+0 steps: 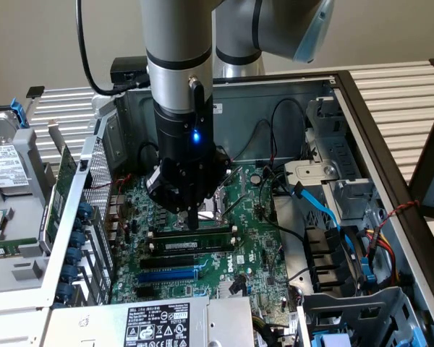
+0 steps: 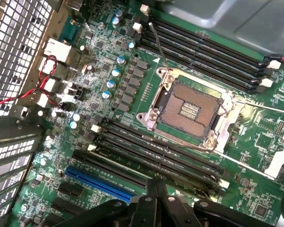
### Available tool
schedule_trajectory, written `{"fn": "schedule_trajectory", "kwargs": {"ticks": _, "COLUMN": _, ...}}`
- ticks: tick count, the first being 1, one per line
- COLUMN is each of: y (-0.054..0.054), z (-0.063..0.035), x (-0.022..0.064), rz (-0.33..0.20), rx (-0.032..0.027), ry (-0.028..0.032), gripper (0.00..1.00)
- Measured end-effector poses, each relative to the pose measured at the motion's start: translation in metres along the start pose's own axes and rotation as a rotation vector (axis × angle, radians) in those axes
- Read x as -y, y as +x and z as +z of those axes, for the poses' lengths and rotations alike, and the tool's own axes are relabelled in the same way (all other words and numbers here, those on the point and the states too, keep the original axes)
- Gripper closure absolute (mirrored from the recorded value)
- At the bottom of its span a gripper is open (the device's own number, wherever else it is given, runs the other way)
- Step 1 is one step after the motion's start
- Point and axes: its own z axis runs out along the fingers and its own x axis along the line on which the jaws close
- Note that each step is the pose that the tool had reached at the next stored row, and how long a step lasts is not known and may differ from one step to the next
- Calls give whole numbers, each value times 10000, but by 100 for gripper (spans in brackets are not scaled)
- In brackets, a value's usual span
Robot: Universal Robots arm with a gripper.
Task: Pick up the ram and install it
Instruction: 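Press down the ram until it locks into place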
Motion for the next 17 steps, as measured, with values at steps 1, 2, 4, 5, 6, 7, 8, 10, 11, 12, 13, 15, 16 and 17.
{"fn": "schedule_trajectory", "kwargs": {"ticks": 1, "y": 1, "z": -7, "x": 0, "rz": 76, "rx": -11, "ry": 30, "gripper": 89}}
{"fn": "schedule_trajectory", "kwargs": {"ticks": 2, "y": 1, "z": -11, "x": 0, "rz": 152, "rx": -21, "ry": 63, "gripper": 89}}
{"fn": "schedule_trajectory", "kwargs": {"ticks": 4, "y": 1, "z": -13, "x": 0, "rz": 272, "rx": -34, "ry": 185, "gripper": 89}}
{"fn": "schedule_trajectory", "kwargs": {"ticks": 5, "y": 1, "z": -13, "x": 0, "rz": 325, "rx": -5, "ry": 258, "gripper": 89}}
{"fn": "schedule_trajectory", "kwargs": {"ticks": 6, "y": 2, "z": -14, "x": 0, "rz": 381, "rx": 62, "ry": 304, "gripper": 89}}
{"fn": "schedule_trajectory", "kwargs": {"ticks": 7, "y": 1, "z": -15, "x": -1, "rz": 439, "rx": 163, "ry": 338, "gripper": 89}}
{"fn": "schedule_trajectory", "kwargs": {"ticks": 8, "y": 1, "z": -15, "x": -1, "rz": 509, "rx": 263, "ry": 371, "gripper": 89}}
{"fn": "schedule_trajectory", "kwargs": {"ticks": 10, "y": 0, "z": -15, "x": -2, "rz": 671, "rx": 371, "ry": 407, "gripper": 89}}
{"fn": "schedule_trajectory", "kwargs": {"ticks": 11, "y": -1, "z": -15, "x": -2, "rz": 776, "rx": 383, "ry": 412, "gripper": 89}}
{"fn": "schedule_trajectory", "kwargs": {"ticks": 12, "y": 0, "z": -16, "x": -1, "rz": 899, "rx": 382, "ry": 416, "gripper": 89}}
{"fn": "schedule_trajectory", "kwargs": {"ticks": 13, "y": 0, "z": -16, "x": -1, "rz": 1028, "rx": 380, "ry": 418, "gripper": 89}}
{"fn": "schedule_trajectory", "kwargs": {"ticks": 15, "y": 1, "z": -17, "x": -1, "rz": 1317, "rx": 371, "ry": 422, "gripper": 89}}
{"fn": "schedule_trajectory", "kwargs": {"ticks": 16, "y": 1, "z": -17, "x": -2, "rz": 1461, "rx": 366, "ry": 422, "gripper": 89}}
{"fn": "schedule_trajectory", "kwargs": {"ticks": 17, "y": 1, "z": -16, "x": -2, "rz": 1604, "rx": 363, "ry": 423, "gripper": 89}}
